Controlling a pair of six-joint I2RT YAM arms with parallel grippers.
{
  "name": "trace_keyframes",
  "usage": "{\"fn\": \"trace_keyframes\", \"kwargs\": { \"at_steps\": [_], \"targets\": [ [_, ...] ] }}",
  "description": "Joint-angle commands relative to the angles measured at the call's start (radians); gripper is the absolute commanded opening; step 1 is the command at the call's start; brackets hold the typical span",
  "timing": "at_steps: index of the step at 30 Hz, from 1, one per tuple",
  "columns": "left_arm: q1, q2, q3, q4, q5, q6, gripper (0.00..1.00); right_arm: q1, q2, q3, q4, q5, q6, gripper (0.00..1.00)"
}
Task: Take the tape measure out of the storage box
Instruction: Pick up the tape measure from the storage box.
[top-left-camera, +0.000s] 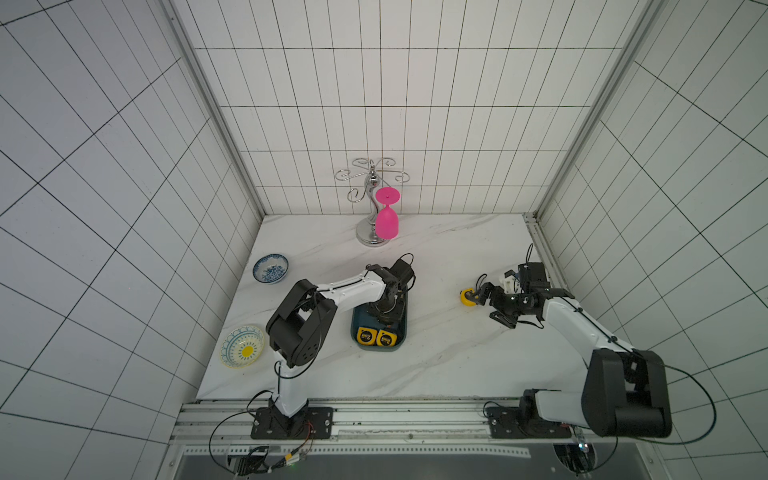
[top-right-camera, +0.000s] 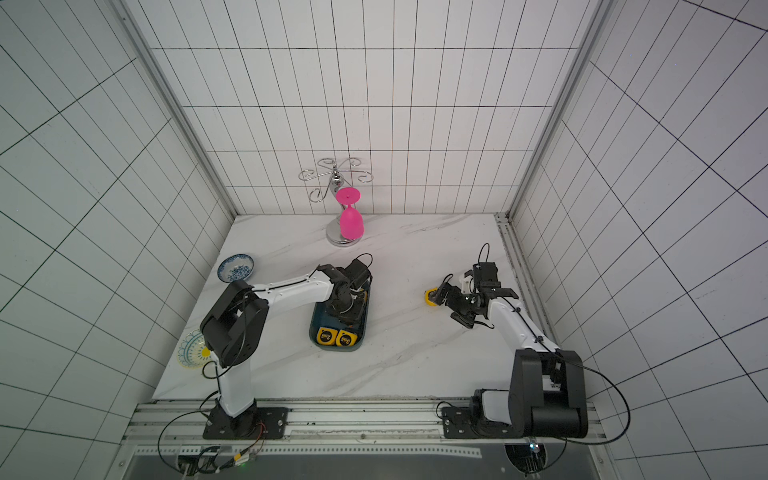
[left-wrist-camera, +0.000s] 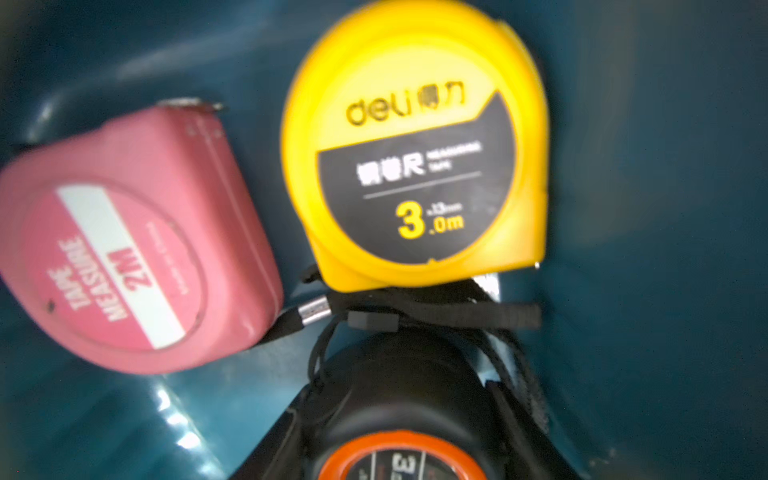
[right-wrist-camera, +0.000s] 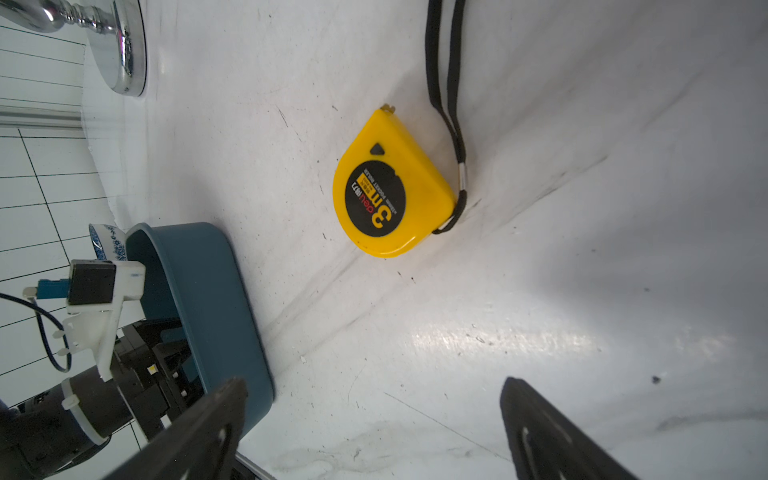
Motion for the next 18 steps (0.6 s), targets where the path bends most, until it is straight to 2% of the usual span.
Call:
{"fn": "trace_keyframes", "kwargs": {
  "at_steps": [1, 6, 9, 18],
  "targets": [
    [-0.005, 0.006, 0.006, 0.024, -0.014, -0.019, 0.44, 0.007, -0.009, 0.026, 0.002, -0.01, -0.013, 0.99],
    [-0.004, -0.04, 0.009, -0.015, -0.014, -0.042, 0.15, 0.063, -0.007, 0.041, 0.004, -0.004, -0.015, 0.99],
    [-0.005, -0.095, 0.012, -0.055, -0.029, -0.074, 0.02, 0.116, -0.011, 0.052, 0.017, 0.01, -0.012, 0.99],
    [0.011, -0.275, 0.066, -0.143, -0.088, -0.281, 0.0, 0.328, -0.119, -0.01, 0.228, 0.135, 0.061, 0.99]
  ]
}}
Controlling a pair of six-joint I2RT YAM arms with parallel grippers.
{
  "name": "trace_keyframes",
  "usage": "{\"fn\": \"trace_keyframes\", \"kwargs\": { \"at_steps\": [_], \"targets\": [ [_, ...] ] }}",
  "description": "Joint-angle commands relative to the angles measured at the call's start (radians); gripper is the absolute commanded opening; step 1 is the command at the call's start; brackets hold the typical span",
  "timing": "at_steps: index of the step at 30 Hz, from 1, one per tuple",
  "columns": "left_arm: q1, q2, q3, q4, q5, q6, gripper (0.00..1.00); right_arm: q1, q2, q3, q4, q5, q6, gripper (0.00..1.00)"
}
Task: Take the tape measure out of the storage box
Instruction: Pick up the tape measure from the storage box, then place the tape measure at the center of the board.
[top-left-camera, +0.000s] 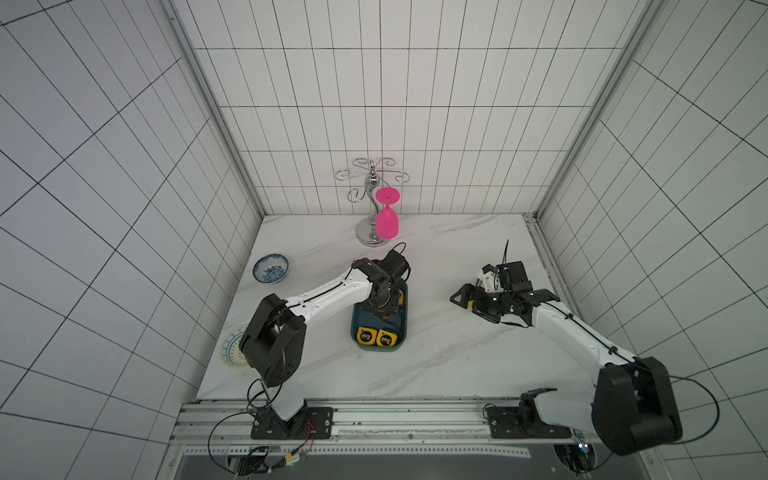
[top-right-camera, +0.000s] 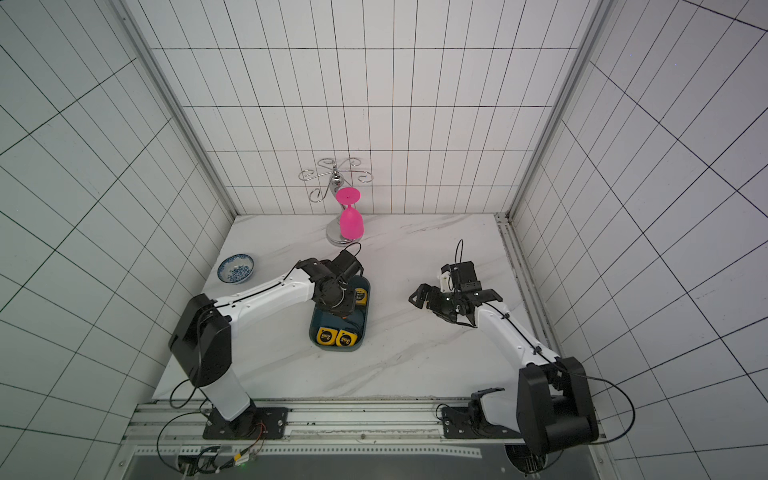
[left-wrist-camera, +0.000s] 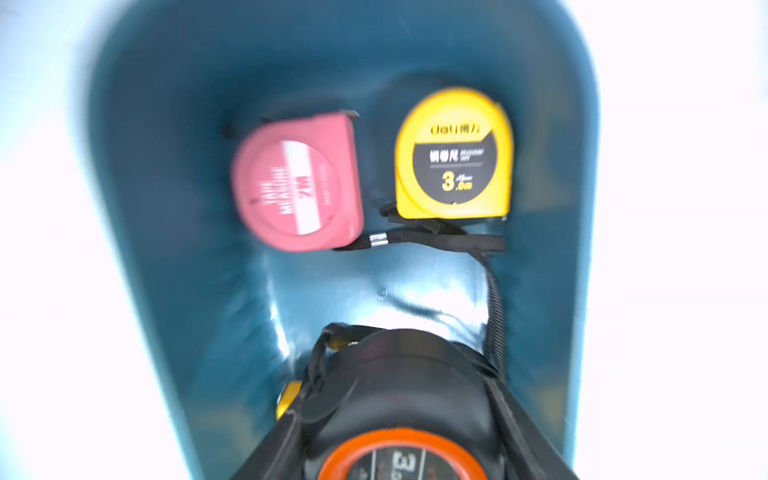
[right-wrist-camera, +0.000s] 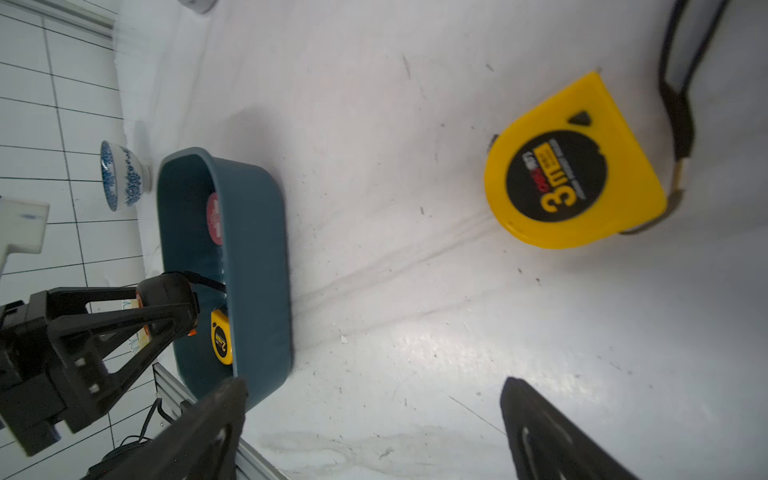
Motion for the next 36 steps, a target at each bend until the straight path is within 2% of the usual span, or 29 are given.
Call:
{"fn": "trace_keyframes", "kwargs": {
  "at_steps": [1, 10, 15, 19, 26, 36],
  "targets": [
    [0.011, -0.061, 0.053, -0.02, -0.024, -0.131, 0.0, 0.08, -0.041, -0.018, 0.138, 0.084, 0.039, 0.99],
    [0.026, -0.09, 0.168, 0.038, 0.069, -0.348, 0.0, 0.303, -0.044, -0.101, 0.456, 0.273, 0.085, 0.99],
    [0.045, -0.077, 0.187, 0.118, 0.188, -0.449, 0.0, 0.377, -0.007, -0.132, 0.646, 0.338, 0.074, 0.99],
    [0.045, -0.073, 0.19, 0.175, 0.248, -0.518, 0.0, 0.389, 0.022, -0.14, 0.771, 0.344, 0.068, 0.99],
    [0.044, -0.074, 0.14, 0.292, 0.322, -0.616, 0.0, 0.389, 0.059, -0.128, 0.88, 0.316, 0.046, 0.99],
    [0.044, -0.045, 0.126, 0.366, 0.351, -0.63, 0.0, 0.385, 0.08, -0.149, 0.989, 0.251, 0.048, 0.99]
  ]
}}
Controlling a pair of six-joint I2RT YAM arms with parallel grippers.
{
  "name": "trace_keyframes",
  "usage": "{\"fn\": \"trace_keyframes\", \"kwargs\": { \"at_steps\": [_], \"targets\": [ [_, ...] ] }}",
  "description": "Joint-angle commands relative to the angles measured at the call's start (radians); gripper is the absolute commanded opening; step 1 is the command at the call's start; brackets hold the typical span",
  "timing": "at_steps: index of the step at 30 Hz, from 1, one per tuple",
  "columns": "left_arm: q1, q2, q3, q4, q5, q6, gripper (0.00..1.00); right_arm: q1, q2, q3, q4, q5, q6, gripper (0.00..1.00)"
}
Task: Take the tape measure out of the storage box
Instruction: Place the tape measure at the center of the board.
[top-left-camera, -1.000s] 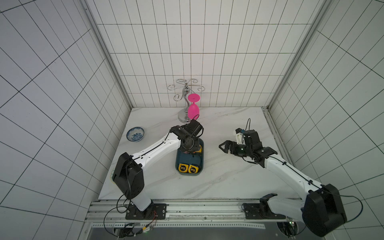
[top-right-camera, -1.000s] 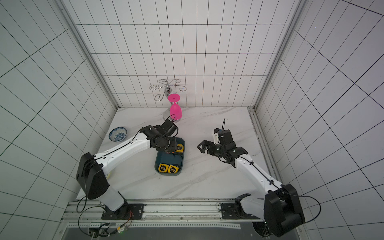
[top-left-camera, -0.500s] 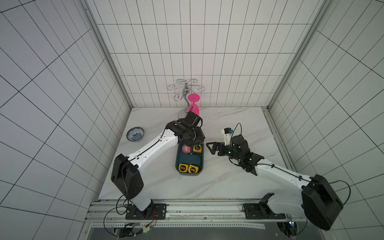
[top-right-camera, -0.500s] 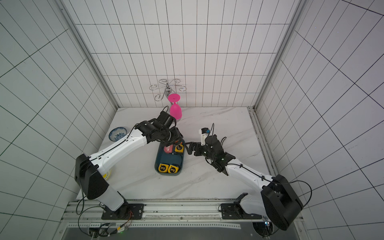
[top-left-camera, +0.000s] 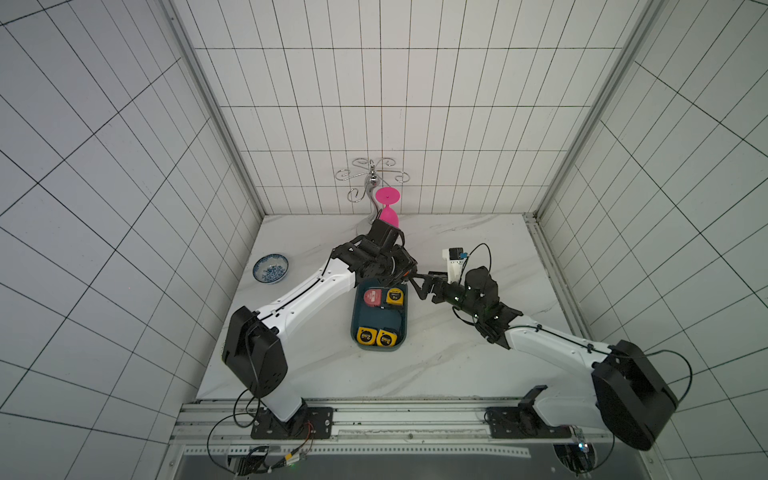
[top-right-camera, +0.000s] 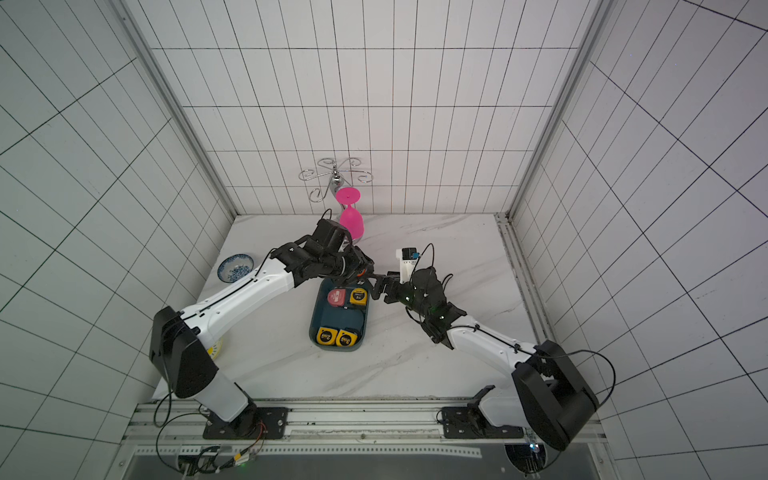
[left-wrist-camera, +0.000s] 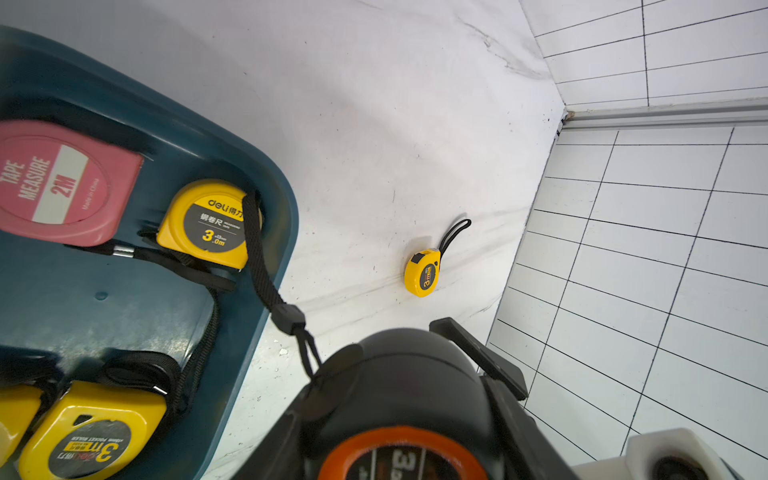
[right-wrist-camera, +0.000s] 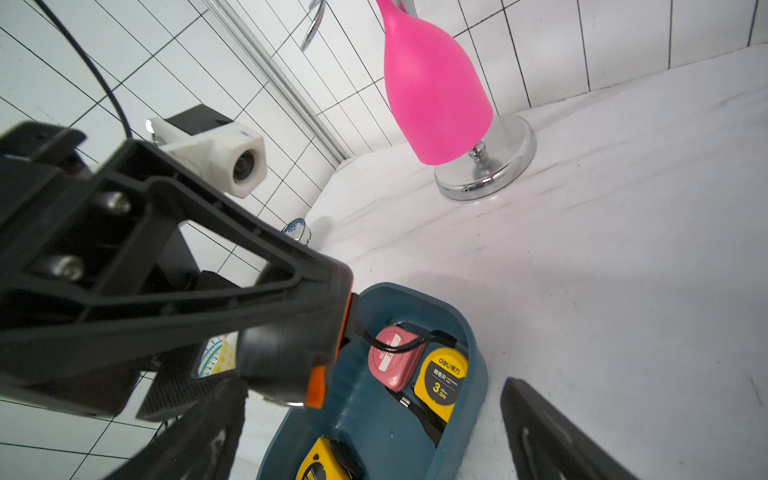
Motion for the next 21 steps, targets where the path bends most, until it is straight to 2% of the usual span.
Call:
{"fn": "trace_keyframes", "kwargs": {
  "at_steps": [1, 7, 11, 16, 21],
  "targets": [
    [-0.012, 0.019, 0.001, 0.073, 0.078, -0.01, 0.0, -0.001, 0.012, -0.03, 0.089, -0.032, -0.013, 0.99],
    [0.018, 0.005, -0.07, 0.19, 0.199, -0.054, 0.0, -0.019, 0.015, -0.04, 0.108, -0.063, -0.014, 1.0],
    [0.022, 0.0, -0.081, 0.192, 0.232, -0.061, 0.0, -0.027, 0.015, -0.046, 0.103, -0.045, -0.012, 0.93],
    [0.02, -0.007, -0.108, 0.201, 0.243, -0.071, 0.0, -0.04, 0.026, -0.031, 0.077, -0.056, -0.014, 0.66],
    [0.021, -0.005, -0.111, 0.214, 0.26, -0.071, 0.0, -0.043, 0.046, -0.03, 0.093, -0.075, 0.0, 0.45]
  ]
}}
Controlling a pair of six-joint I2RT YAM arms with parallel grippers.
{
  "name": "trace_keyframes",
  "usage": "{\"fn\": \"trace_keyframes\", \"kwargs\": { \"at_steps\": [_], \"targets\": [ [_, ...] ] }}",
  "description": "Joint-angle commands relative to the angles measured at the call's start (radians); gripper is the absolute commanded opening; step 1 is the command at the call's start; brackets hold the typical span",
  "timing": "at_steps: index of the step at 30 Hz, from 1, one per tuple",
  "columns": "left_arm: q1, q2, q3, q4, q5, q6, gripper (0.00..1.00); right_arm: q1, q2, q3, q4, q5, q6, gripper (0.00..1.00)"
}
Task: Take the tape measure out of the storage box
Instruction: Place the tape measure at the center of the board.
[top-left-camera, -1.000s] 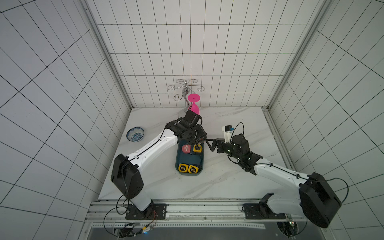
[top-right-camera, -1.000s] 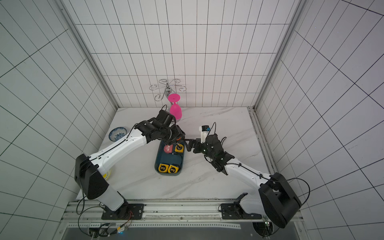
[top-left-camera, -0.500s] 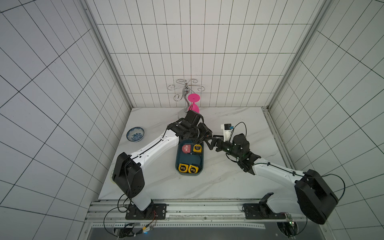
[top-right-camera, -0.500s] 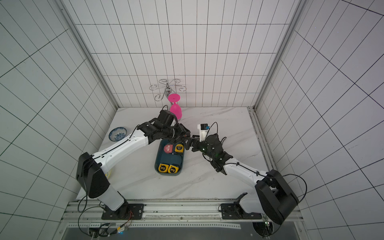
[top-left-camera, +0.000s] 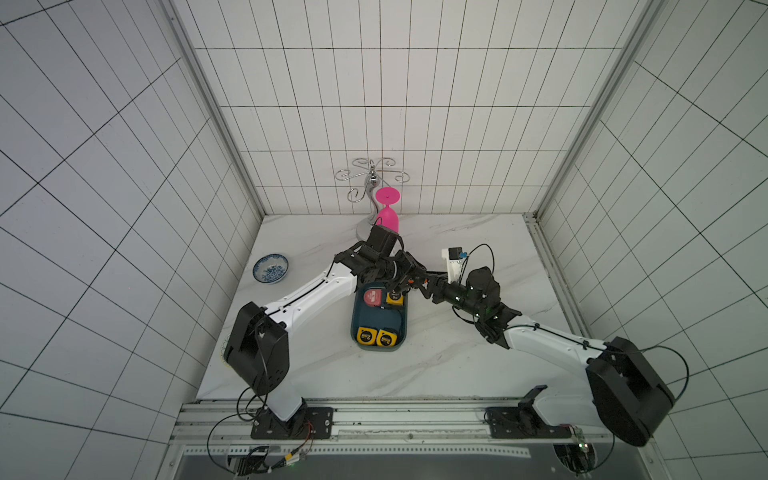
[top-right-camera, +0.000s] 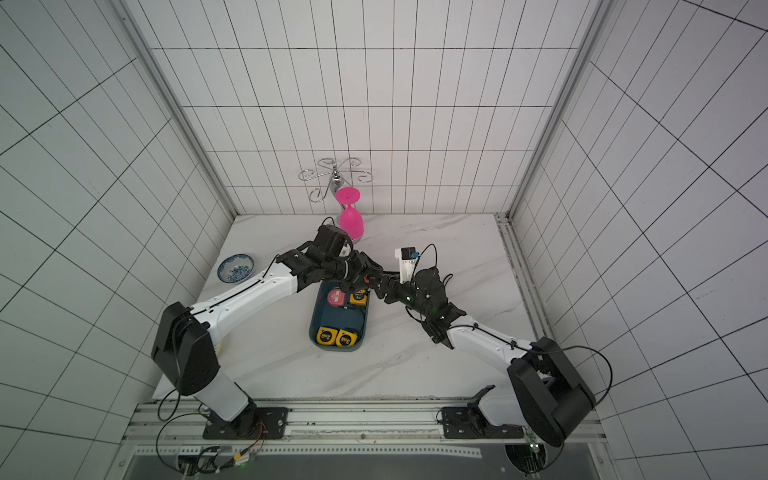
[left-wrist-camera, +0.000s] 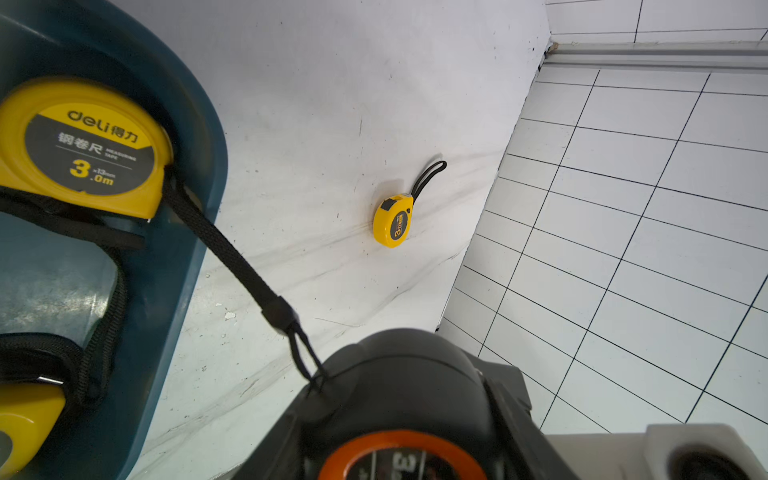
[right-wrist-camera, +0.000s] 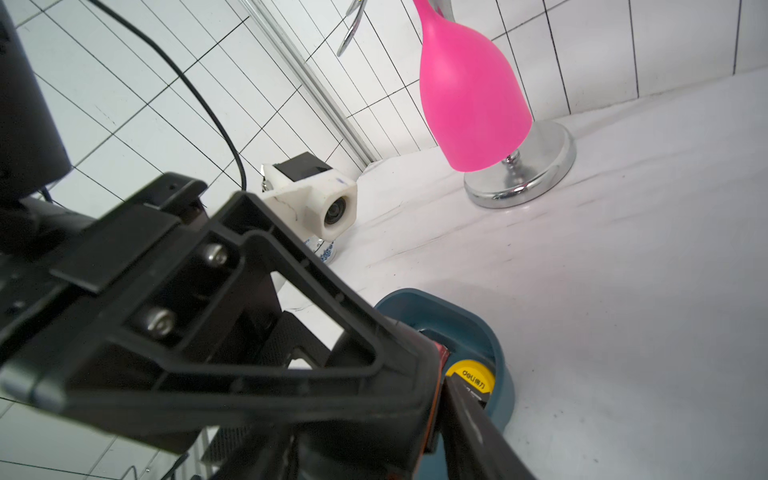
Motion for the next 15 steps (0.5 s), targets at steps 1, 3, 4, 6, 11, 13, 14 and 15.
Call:
{"fn": "trace_keyframes", "kwargs": {
  "at_steps": [1, 3, 4, 6, 11, 13, 14, 15],
  "targets": [
    [-0.001, -0.015, 0.001, 0.049, 0.047, -0.003, 0.0, -0.011, 0.021, -0.01, 0.004, -0.001, -0.001, 0.41],
    [-0.001, -0.015, 0.002, 0.054, 0.05, 0.005, 0.0, -0.013, 0.019, -0.01, 0.002, -0.003, 0.004, 0.33],
    [-0.001, -0.015, 0.005, 0.056, 0.052, 0.013, 0.0, -0.016, 0.017, -0.01, -0.002, -0.004, 0.008, 0.29],
    [0.002, -0.013, 0.01, 0.057, 0.057, 0.035, 0.2, -0.026, 0.01, -0.011, -0.015, -0.007, 0.014, 0.26],
    [0.033, -0.022, 0.048, -0.021, 0.031, 0.154, 0.76, -0.109, -0.013, -0.022, -0.037, -0.053, 0.053, 0.24],
    [0.048, -0.033, 0.078, -0.095, -0.012, 0.222, 0.92, -0.15, -0.024, -0.024, -0.046, -0.08, 0.065, 0.23],
    [0.054, -0.038, 0.086, -0.121, -0.03, 0.247, 0.97, -0.168, -0.028, -0.025, -0.047, -0.092, 0.072, 0.23],
    [0.06, -0.044, 0.093, -0.147, -0.048, 0.271, 0.98, -0.193, -0.037, -0.027, -0.049, -0.103, 0.076, 0.23]
  ]
}}
